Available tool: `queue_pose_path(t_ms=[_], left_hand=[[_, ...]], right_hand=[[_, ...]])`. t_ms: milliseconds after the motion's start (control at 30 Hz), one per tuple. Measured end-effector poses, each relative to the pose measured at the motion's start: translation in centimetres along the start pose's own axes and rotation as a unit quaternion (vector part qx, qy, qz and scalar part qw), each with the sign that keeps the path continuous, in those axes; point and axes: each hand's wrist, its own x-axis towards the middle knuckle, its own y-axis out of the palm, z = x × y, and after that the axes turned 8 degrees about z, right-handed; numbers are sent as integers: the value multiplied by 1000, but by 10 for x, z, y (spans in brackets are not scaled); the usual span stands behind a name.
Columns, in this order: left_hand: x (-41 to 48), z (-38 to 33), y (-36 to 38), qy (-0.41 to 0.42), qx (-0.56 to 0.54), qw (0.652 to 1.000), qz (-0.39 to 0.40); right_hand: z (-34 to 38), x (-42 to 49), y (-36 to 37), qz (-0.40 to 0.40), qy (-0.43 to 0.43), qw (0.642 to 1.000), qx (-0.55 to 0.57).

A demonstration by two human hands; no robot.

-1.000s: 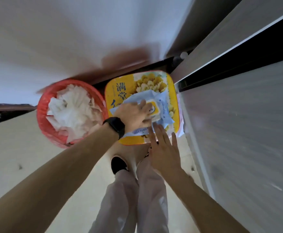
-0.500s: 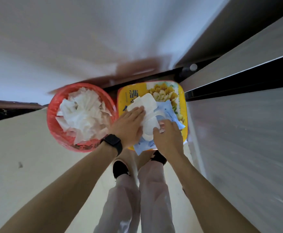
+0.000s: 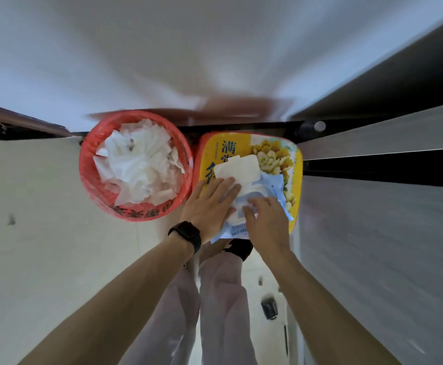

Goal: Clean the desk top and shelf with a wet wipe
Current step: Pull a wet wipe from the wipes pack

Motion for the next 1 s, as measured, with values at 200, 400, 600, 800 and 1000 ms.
queue_pose_path(t_ms=[200, 400, 600, 800, 1000], left_hand=[[-10, -13, 10, -43, -51, 998, -6], [-8, -14, 11, -51, -51, 996, 42], [-5, -15, 1, -66, -80, 994, 42], [-8, -1, -5, -58, -9, 998, 7], [-8, -20, -1, 89, 135, 985, -53]], right_hand=[[-9, 21, 4, 73, -80, 967, -230], [-6, 21, -2, 97, -156, 947, -262], [8, -23, -53, 69, 59, 989, 119], [27, -86, -99, -60, 198, 894, 397], [30, -132, -134, -199, 222, 835, 462]])
